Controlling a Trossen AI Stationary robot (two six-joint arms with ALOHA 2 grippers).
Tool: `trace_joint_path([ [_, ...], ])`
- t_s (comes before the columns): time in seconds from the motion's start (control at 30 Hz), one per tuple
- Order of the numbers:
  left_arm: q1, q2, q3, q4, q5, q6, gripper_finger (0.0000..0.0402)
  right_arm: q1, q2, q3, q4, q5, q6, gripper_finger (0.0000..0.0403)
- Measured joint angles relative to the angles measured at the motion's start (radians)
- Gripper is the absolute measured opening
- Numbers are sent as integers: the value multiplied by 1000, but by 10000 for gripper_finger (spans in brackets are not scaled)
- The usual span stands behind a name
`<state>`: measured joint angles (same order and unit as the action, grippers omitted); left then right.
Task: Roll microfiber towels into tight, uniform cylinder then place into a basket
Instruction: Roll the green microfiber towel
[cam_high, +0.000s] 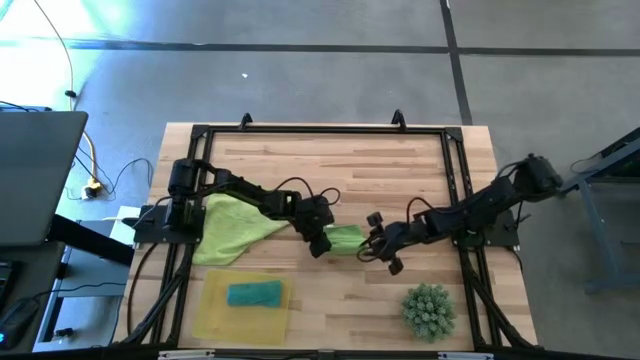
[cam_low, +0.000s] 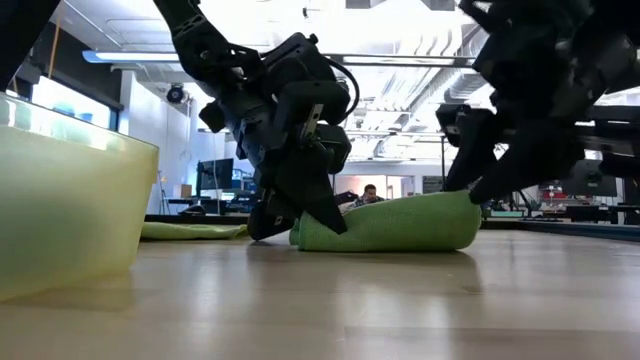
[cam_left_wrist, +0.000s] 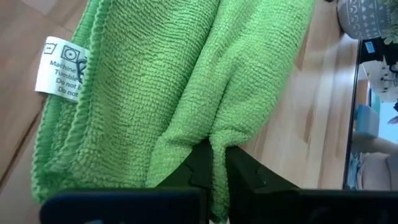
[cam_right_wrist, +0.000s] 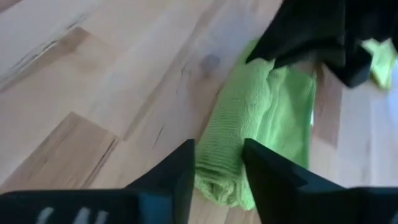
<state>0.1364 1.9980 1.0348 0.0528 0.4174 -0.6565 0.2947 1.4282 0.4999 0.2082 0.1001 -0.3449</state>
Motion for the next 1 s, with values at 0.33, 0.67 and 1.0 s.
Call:
trace_joint_path([
  [0.33, 2, 0, 0, 4, 2, -23, 11, 14, 70, 2, 5, 1, 26, 189],
  [0.67, 3, 0, 0, 15, 13, -41, 26, -31, 185, 5, 56, -5, 116, 158],
  [1.0, -7, -64, -4, -11, 79, 48, 85, -69, 194, 6, 47, -15, 338, 69],
])
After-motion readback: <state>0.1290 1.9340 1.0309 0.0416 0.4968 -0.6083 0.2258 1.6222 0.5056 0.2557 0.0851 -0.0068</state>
